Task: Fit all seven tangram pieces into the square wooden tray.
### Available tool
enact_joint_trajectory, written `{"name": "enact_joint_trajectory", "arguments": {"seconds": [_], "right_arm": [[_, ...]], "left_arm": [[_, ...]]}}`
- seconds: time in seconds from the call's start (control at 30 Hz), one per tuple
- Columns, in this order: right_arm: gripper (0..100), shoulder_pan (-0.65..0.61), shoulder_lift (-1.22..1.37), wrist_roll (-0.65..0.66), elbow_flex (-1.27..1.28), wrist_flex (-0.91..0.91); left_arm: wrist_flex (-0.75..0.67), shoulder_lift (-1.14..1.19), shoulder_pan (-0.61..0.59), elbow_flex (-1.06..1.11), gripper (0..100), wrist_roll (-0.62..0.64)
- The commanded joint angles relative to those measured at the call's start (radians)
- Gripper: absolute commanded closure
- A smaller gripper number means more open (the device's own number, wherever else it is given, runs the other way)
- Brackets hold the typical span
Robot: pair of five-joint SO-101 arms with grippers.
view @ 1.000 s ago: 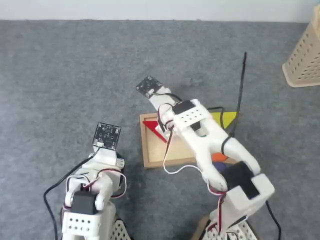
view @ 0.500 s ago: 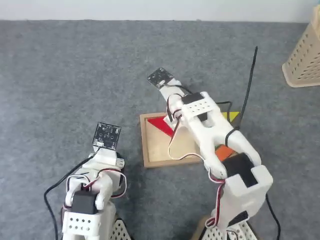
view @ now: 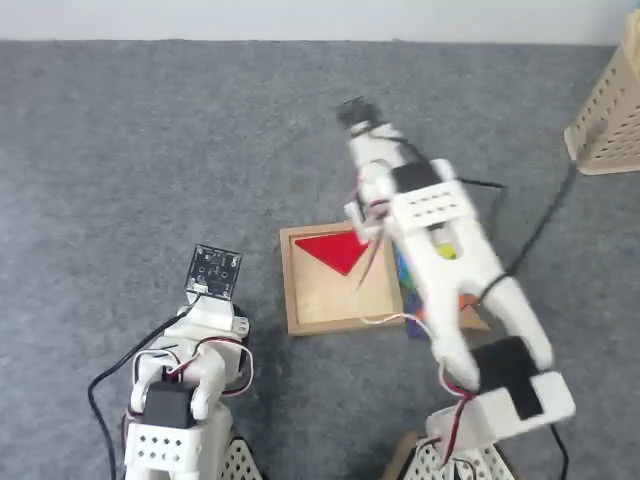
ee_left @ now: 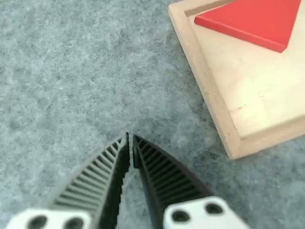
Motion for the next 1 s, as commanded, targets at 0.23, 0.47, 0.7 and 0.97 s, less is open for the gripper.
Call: {"name": "enact_joint_trajectory", "arguments": {"seconds": [0.23, 0.47, 0.7, 0.97], "right_arm": [[74.2, 0.216, 0.130, -0.522, -0.137, -0.007], [72.6, 0.199, 0.334, -0.660, -0.331, 0.073], [72.7, 0.191, 0.535, -0.715, -0.519, 0.191], [72.5, 0.197, 0.662, -0.821, -0.626, 0.243]], "left_arm": [[0.006, -0.020, -0.006, -0.018, 99, 0.006], [0.006, -0.020, -0.006, -0.018, 99, 0.006], [0.006, -0.020, -0.006, -0.018, 99, 0.006], [0.006, -0.020, -0.006, -0.018, 99, 0.006]]}}
